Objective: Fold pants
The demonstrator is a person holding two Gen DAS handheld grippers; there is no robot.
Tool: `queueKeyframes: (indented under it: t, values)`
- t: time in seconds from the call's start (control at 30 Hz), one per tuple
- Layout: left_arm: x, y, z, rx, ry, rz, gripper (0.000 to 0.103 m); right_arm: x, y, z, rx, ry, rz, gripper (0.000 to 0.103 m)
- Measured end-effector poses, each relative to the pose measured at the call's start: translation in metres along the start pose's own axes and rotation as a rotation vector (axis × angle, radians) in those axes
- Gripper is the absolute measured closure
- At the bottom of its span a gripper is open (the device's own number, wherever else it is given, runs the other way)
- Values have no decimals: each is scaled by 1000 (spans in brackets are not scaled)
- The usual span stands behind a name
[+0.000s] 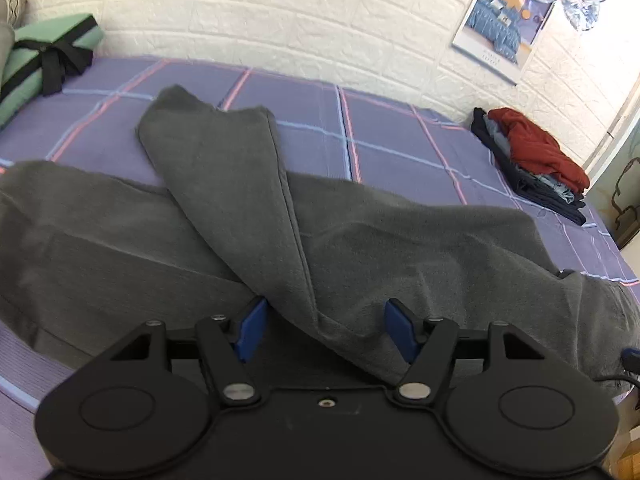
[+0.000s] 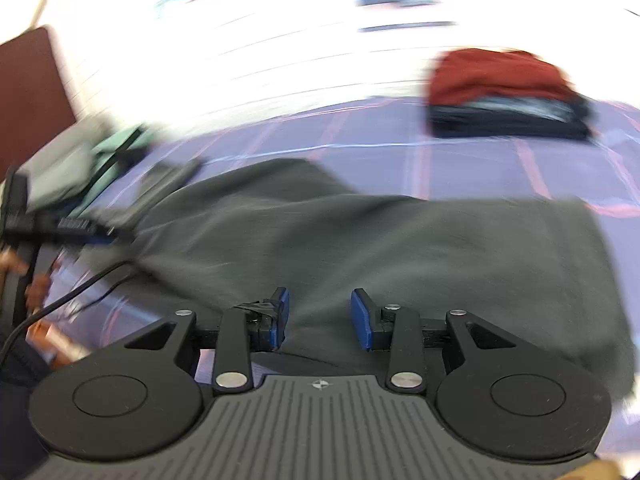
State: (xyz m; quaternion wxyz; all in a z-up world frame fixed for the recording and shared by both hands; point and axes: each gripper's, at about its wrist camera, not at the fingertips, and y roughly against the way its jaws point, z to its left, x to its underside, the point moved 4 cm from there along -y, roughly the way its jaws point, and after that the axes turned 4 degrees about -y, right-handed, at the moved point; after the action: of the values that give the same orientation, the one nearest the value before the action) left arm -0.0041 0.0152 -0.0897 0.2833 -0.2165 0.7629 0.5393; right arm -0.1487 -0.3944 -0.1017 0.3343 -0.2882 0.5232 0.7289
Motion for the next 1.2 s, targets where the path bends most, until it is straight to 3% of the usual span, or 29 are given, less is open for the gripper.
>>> queueKeyframes:
  t: [0.13, 0.3, 0.37, 0.53, 0.57, 0.63, 0.67, 0.73, 0.83, 0.97, 1.07, 1.13, 1.2]
  values:
    - [0, -7, 4, 6, 28, 11, 0, 13, 16, -27, 84, -159, -37, 41]
    - [1, -6, 8, 4, 53, 9, 0, 18, 26, -47, 123, -309, -110, 19]
    - [2, -6, 9, 0, 63, 5, 0, 15, 26, -56, 153, -341, -128, 15]
    - [3, -7, 8, -28, 65, -3, 0, 7, 23, -85, 162, -507, -191, 14]
    - [1, -8, 8, -30, 69, 3, 0, 5, 20, -89, 161, -538, -203, 16]
    - [-2, -8, 12, -32, 110, -5, 0, -1, 19, -93, 157, -565, -226, 85]
    - [-4, -5, 15, -14, 149, -13, 0, -6, 23, -90, 155, -554, -240, 95]
    - [-9, 12, 20, 24, 206, -62, 0, -15, 43, -74, 141, -484, -313, 96]
    - [-6, 34, 19, 28, 186, -84, 0, -11, 75, -56, 155, -382, -358, 96]
    - [17, 18, 27, 12, 209, 10, 0, 31, 64, -79, 212, -485, -229, 95]
    - [25, 11, 29, 12, 223, -7, 0, 59, 44, -90, 240, -539, -166, 94]
    - [23, 13, 26, 12, 207, -6, 0, 59, 42, -90, 236, -545, -172, 88]
    - [20, 18, 27, 12, 204, -8, 0, 52, 50, -87, 238, -499, -179, 73]
